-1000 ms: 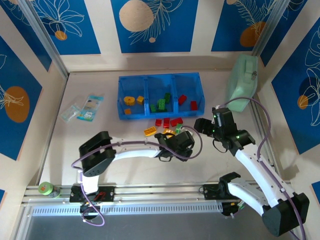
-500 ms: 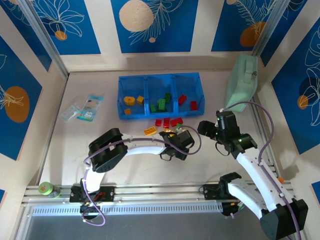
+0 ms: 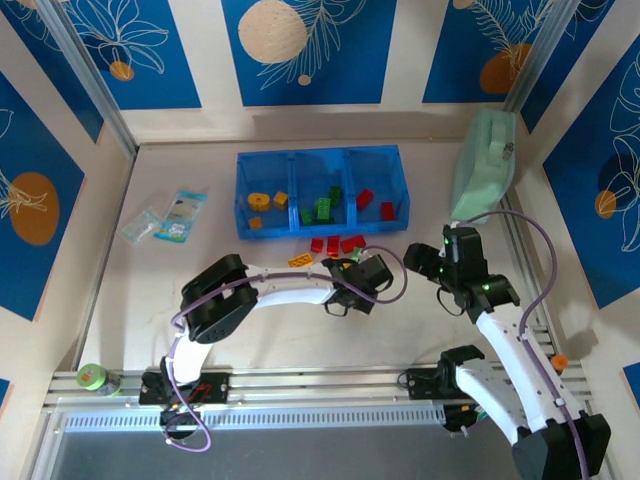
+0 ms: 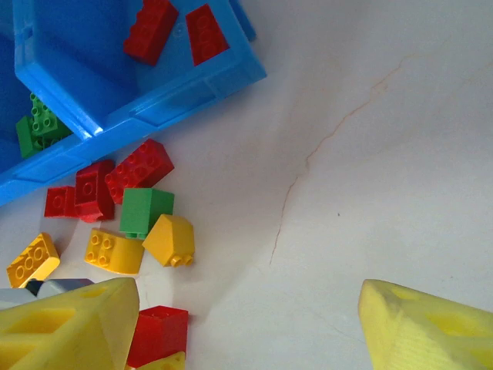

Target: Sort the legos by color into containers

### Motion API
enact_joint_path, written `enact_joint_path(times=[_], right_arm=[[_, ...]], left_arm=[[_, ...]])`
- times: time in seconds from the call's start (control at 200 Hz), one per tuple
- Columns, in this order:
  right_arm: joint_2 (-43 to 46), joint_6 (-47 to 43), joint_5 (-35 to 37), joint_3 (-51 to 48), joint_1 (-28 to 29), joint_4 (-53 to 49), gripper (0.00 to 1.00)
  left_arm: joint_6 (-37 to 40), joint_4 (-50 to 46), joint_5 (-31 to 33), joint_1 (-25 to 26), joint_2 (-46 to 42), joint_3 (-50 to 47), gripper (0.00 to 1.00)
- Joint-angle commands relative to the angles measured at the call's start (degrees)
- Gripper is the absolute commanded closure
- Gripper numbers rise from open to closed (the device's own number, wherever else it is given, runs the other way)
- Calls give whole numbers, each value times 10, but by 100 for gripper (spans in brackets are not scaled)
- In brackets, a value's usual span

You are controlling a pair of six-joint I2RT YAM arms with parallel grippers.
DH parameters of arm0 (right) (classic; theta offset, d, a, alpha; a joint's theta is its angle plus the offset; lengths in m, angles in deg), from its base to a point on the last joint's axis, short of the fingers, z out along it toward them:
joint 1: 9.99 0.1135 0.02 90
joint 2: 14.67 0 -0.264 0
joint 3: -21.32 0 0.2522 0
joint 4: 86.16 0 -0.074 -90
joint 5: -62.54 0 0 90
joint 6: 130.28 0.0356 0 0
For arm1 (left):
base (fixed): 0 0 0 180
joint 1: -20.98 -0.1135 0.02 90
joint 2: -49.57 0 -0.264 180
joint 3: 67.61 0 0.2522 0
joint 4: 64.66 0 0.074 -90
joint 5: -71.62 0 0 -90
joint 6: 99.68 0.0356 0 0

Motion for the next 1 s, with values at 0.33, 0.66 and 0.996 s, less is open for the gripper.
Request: enact_joint_path(times=[0.33,0.66,0.996], right_arm=[[-40,8,-37,5,-41,-20,24],[-29,14,-78,-3,-40,-27,24],[-4,20,-98,-8,-29,-40,24]], left_arm=[[99,-47,3,-89,11,183,64],[129,-82,-45,-174,146,405,63],[138,-123,-83,-216,254,585,36]])
